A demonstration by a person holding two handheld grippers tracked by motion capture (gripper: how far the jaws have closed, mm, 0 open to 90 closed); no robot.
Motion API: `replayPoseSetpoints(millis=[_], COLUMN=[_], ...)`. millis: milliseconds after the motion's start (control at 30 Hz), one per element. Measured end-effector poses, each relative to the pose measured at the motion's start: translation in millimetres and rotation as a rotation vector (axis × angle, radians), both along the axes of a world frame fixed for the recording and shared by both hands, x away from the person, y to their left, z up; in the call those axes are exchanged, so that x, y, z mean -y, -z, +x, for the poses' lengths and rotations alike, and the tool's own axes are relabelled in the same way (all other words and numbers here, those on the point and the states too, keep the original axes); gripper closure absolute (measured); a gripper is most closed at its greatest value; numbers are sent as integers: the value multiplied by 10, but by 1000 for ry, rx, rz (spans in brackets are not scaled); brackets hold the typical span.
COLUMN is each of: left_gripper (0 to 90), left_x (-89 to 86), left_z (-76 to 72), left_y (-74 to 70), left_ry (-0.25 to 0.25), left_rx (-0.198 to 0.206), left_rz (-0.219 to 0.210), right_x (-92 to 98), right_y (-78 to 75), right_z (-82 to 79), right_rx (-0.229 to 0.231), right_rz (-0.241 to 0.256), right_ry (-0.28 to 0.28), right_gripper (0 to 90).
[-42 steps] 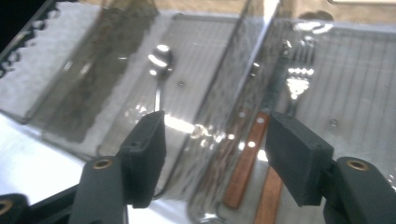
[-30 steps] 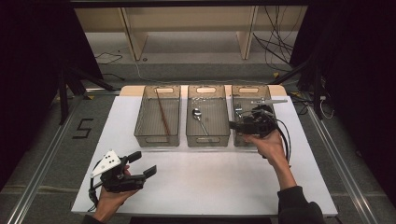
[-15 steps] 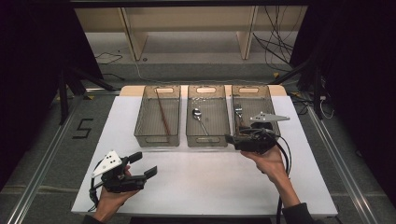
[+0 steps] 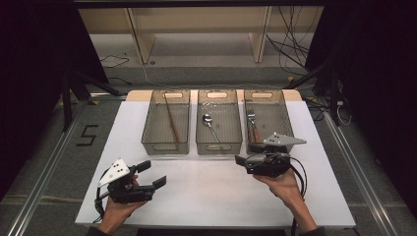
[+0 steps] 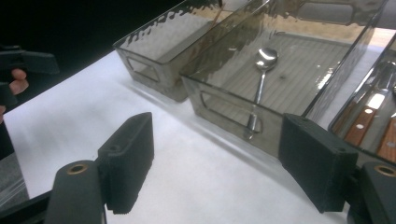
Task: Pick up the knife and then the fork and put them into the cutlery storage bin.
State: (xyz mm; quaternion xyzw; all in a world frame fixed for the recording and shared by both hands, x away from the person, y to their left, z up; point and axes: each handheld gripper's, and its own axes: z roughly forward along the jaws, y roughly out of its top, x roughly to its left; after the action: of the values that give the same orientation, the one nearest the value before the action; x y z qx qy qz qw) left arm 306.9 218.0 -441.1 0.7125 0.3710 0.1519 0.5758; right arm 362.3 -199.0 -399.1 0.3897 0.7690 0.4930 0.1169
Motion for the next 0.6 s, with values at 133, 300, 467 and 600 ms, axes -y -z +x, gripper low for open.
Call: replayPoseSetpoints(millis=[133,300,467,600], left_gripper=[152,152,152,152], left_x=[-3,-2,0,2], left_z=[0,-1,-1,-3], left_y=[0,0,-1,-1], left_ry=[0,1,3,5], left_rx=[0,-2,-3,-3], left_rz=[-1,-1,0,0], right_x=[4,19,33,48], right_y=[30,77,134,195], right_z=[-61,-137,-218,-272], right_rx=[16,37,46,58], right_rz=[4,19,26,11], right_ry=[-6,-16,-27,-31], right_gripper=[275,275,266,248])
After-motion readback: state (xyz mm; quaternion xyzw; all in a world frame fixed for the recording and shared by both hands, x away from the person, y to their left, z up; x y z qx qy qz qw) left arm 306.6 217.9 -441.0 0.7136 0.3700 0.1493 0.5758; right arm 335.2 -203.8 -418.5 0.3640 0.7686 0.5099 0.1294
